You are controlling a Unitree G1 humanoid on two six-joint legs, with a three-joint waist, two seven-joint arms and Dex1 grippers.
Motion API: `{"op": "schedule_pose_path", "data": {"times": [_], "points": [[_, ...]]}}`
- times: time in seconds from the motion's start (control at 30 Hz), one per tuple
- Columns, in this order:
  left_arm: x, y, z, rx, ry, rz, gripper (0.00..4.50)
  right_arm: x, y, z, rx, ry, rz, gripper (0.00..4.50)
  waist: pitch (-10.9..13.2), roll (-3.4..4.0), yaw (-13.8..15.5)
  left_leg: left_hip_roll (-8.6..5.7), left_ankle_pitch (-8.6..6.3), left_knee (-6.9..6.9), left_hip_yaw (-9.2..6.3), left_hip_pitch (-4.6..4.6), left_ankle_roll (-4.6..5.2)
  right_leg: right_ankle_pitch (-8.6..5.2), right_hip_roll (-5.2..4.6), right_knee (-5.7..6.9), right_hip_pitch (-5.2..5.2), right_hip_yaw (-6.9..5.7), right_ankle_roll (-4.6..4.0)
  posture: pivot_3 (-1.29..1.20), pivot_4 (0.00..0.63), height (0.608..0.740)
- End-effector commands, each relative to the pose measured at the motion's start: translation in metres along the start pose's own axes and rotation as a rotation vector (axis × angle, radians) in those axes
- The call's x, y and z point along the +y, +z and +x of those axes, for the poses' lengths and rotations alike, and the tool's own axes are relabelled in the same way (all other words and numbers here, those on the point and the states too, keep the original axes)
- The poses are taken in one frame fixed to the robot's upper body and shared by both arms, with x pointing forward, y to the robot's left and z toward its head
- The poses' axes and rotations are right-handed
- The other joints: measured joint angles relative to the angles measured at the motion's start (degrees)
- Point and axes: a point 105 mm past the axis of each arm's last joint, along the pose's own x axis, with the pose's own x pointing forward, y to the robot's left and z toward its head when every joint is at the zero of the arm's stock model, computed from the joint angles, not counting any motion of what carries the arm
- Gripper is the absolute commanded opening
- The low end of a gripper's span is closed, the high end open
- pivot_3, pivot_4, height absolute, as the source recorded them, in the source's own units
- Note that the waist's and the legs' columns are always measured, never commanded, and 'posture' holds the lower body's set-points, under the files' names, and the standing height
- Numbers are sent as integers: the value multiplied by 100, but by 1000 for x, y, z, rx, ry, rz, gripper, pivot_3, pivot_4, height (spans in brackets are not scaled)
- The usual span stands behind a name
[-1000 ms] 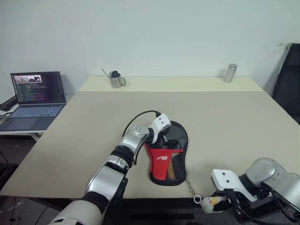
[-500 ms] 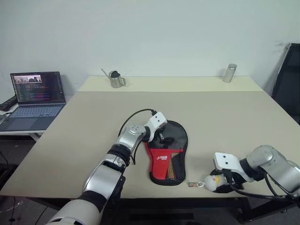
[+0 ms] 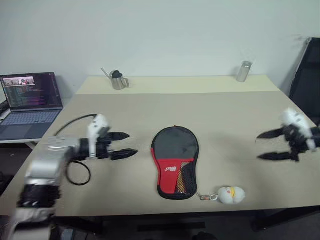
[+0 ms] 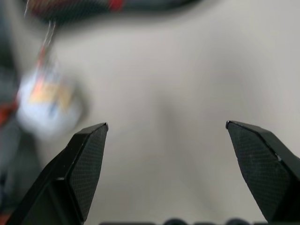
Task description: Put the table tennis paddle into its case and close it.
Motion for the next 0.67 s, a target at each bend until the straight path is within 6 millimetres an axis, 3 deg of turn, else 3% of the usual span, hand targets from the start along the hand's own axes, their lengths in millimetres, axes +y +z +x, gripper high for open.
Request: {"op": "schedule_pose_path", "data": {"times": [0.03,0.13,0.27,0.4,0.5,0.67], "points": [[-17,1,-31,12,-34,-16,4500,-2,2,-20,-50,23,38,4448,6,9,45,0,-4,-1,-3,0,1,-8,0,2,2,-3,-1,0,150,740],[-12,-8,-49,32,15,-57,4500,-4,11,-33,-108,10,6,4448,30,44,82,-1,-12,-1,2,-1,12,-11,-2,5,-1,-1,-3,0,150,740],[-6,-15,-58,40,43,-67,4500,-9,9,-41,-149,-10,85,4448,38,58,119,0,-17,-1,2,0,22,-12,-2,8,-2,-4,-2,0,150,740],[6,-13,-76,52,124,-47,4500,22,12,-16,-128,160,78,4448,39,57,114,2,-18,-2,4,-1,22,-12,-1,8,-2,-4,-2,0,150,740],[11,-12,-79,67,171,-27,4500,59,-6,9,-23,333,61,4448,39,58,113,8,-22,-3,2,-5,19,-16,2,7,-7,-5,-1,0,150,740],[12,-25,-78,92,201,-68,4500,61,-2,16,-67,303,78,4448,41,64,108,3,-27,2,21,-1,23,-16,-2,9,-7,8,2,0,150,740]]}}
